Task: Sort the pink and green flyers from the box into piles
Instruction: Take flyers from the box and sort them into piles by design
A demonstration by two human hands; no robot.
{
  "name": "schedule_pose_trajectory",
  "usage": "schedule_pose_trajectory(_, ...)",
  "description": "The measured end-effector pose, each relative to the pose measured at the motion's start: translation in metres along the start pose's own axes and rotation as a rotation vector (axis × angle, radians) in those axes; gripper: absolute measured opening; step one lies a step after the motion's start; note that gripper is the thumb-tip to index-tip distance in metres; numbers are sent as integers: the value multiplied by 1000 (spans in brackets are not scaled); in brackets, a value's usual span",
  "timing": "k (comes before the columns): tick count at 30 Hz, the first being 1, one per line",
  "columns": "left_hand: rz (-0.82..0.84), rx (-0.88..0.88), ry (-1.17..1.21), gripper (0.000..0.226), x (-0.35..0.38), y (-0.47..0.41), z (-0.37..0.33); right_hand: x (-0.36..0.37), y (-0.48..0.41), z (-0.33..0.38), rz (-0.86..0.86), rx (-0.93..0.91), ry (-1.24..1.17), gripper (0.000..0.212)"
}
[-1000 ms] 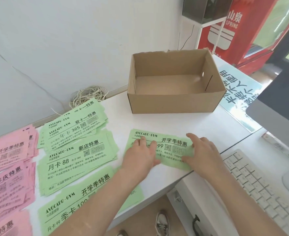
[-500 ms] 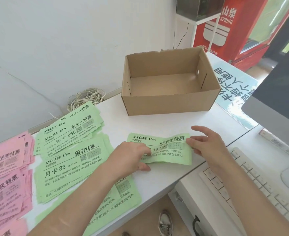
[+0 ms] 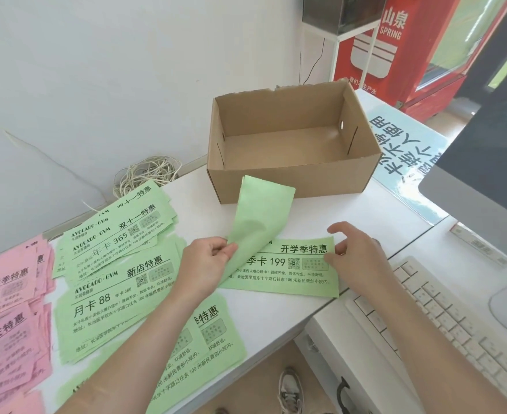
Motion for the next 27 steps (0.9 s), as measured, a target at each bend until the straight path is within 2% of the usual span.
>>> schedule_pose_trajectory(3, 1, 35, -23, 24, 4, 5, -5, -3, -5, 4, -14, -18, -3, 25)
schedule_pose_trajectory(5, 1, 79, -125, 21, 8, 12, -11, -7, -9, 5, -16, -7, -40, 18)
schedule_pose_trajectory(8, 50, 293, -513, 23, 25, 27, -26, -10, -13, 1, 52, 85, -335, 23)
schedule_pose_trajectory(10, 98, 448, -665, 33, 38, 33, -28, -10, -12, 0, 127, 129, -458, 20)
schedule_pose_trajectory(12, 162, 481, -793, 29, 47, 35, -24, -10, -12, 1, 184, 95, -409, 21)
schedule_pose_trajectory(15, 241, 515, -940, 17, 53, 34, -22, -11, -14, 5, 174, 27, -271, 7)
schedule_pose_trajectory(18, 348, 512, -927, 23, 47, 28, -28, -11, -19, 6, 138, 28, -151, 19)
schedule_pose_trajectory(22, 382, 453, -850, 35, 34, 16, -28, -11, -22, 3, 154, 31, -168, 14)
schedule_pose_trajectory(25, 383, 418, -786, 26, 29, 15, -28, -5, -20, 5, 288, 47, -200, 42)
schedule_pose_trajectory(27, 315, 358, -636, 16, 21, 11, -27, -5, -17, 9, 302, 59, -246, 41)
Point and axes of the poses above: each hand's wrist, its own y-axis away from the middle knuckle, its own x-axis out of the palm, z = x × y, the point moved 7 cm from there along -y, towards the middle knuckle, and after that the axes turned 6 degrees about z, right-handed, at the moved point
